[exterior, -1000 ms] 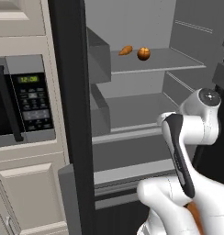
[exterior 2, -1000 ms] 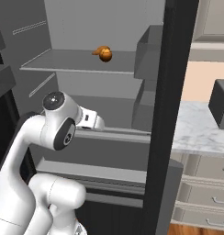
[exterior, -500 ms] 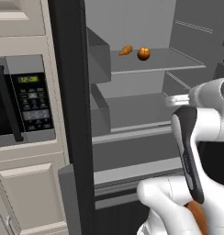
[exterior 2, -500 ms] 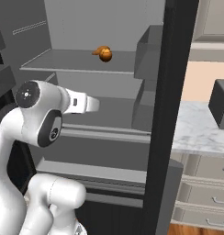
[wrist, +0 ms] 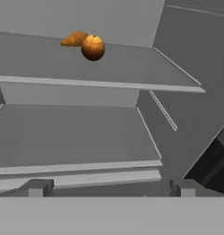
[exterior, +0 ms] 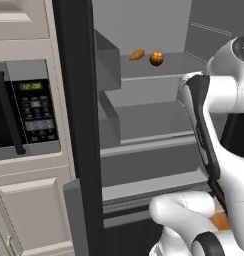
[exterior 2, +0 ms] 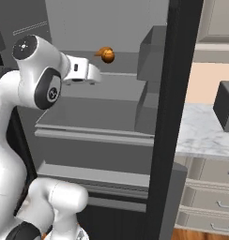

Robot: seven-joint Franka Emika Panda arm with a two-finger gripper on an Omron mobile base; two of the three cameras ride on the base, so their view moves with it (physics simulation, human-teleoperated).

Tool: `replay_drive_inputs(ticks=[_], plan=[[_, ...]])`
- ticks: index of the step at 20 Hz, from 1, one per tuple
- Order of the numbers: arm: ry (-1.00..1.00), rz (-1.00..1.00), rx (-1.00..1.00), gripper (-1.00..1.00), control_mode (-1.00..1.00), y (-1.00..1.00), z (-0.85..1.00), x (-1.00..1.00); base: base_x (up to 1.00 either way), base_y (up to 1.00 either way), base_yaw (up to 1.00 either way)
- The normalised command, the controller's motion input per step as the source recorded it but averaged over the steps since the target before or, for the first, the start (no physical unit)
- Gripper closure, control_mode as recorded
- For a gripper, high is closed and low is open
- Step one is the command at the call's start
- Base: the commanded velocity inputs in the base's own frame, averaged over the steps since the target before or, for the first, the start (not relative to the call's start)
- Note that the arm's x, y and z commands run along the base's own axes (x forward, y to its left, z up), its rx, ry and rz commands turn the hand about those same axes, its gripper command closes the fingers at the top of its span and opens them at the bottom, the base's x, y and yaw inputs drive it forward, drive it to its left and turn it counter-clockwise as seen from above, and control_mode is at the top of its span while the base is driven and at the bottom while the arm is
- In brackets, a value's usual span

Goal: Pick the two oranges from the fridge and place them on the plate next to the blender to make a fruit smoothie.

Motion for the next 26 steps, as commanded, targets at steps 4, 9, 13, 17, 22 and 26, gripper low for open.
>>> replay_drive_inputs(ticks=[4, 9, 13, 17, 22, 26], plan=[[-0.03, 0.09, 0.00, -1.00, -1.00, 0.11, -0.06, 0.17, 0.00, 0.00, 0.00], [0.08, -0.01, 0.00, -1.00, -1.00, 0.13, -0.04, 1.00, 0.00, 0.00, 0.00], [0.09, 0.00, 0.07, -1.00, -1.00, 0.05, -0.04, 1.00, 0.00, 0.00, 0.00], [0.12, 0.00, 0.10, -1.00, -1.00, 0.05, -0.35, 1.00, 0.00, 0.00, 0.00], [0.07, 0.00, 0.05, -1.00, -1.00, 0.05, -0.33, 1.00, 0.00, 0.00, 0.00], [0.00, 0.00, 0.00, -1.00, -1.00, 0.01, -0.02, 0.95, 0.00, 0.00, 0.00]])
